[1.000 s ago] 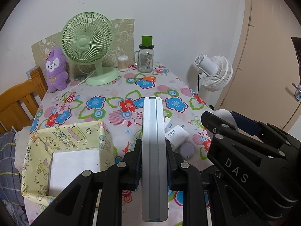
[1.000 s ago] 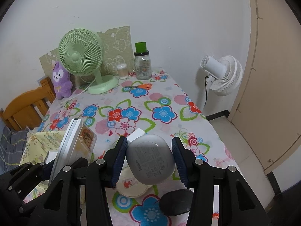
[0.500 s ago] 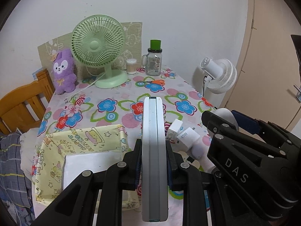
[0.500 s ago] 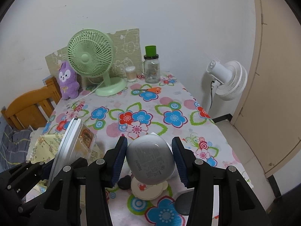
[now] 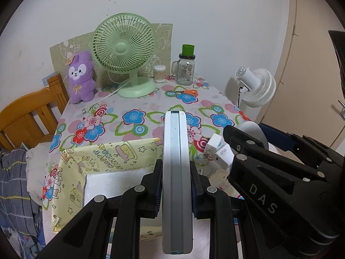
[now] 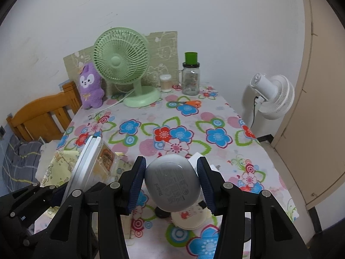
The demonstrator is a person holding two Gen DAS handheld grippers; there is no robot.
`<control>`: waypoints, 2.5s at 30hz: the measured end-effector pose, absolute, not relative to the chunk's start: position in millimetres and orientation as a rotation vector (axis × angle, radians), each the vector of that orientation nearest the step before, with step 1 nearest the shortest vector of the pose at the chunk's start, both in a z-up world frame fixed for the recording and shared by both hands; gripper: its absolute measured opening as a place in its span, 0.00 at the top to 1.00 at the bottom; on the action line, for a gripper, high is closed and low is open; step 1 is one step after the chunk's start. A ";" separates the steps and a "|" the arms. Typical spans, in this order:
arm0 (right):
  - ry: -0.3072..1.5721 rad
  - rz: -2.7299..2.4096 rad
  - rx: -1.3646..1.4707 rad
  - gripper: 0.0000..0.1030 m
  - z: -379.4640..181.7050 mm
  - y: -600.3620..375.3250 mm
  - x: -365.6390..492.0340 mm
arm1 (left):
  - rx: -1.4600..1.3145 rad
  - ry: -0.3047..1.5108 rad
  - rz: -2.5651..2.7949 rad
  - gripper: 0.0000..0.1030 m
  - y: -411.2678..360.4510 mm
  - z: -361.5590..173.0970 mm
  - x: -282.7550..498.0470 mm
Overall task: Organize rigid objects
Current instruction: 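Carry the power bank and white round case over the fabric box with both grippers, then lower both held items into the fabric box and open both grippers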
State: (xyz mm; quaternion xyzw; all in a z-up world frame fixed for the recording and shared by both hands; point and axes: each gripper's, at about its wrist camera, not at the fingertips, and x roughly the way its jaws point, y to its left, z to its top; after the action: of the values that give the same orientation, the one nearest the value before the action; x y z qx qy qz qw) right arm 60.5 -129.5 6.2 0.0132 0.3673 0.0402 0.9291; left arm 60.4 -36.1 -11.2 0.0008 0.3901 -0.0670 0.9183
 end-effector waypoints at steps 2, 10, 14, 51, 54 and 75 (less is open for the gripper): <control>0.756 0.089 0.027 0.49 5.8 -123.9 61.4 | 0.003 0.799 -0.129 0.80 -30.6 -10.8 60.5; 0.770 0.117 0.016 0.49 0.4 -96.0 66.0 | 0.004 0.808 -0.101 0.80 -5.4 -14.6 60.8; 0.783 0.131 0.011 0.49 -4.5 -81.9 68.8 | 0.012 0.817 -0.086 0.80 7.1 -18.6 62.2; 0.913 0.233 -0.029 0.49 -63.4 0.2 109.9 | -0.005 0.946 0.024 0.80 79.5 -74.1 91.8; 0.919 0.216 -0.033 0.49 -67.6 -1.6 114.1 | -0.011 0.955 0.038 0.80 83.5 -78.9 94.9; 0.848 0.226 -0.092 0.17 -45.7 -4.7 103.4 | -0.018 0.900 0.043 0.23 74.0 -58.5 90.0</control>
State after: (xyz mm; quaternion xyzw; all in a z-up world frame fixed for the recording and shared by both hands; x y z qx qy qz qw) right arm 103.4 -4.7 -45.7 -0.0443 0.4103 0.1096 0.9043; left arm 90.0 74.0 -58.5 -0.0089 0.4347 0.0209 0.9003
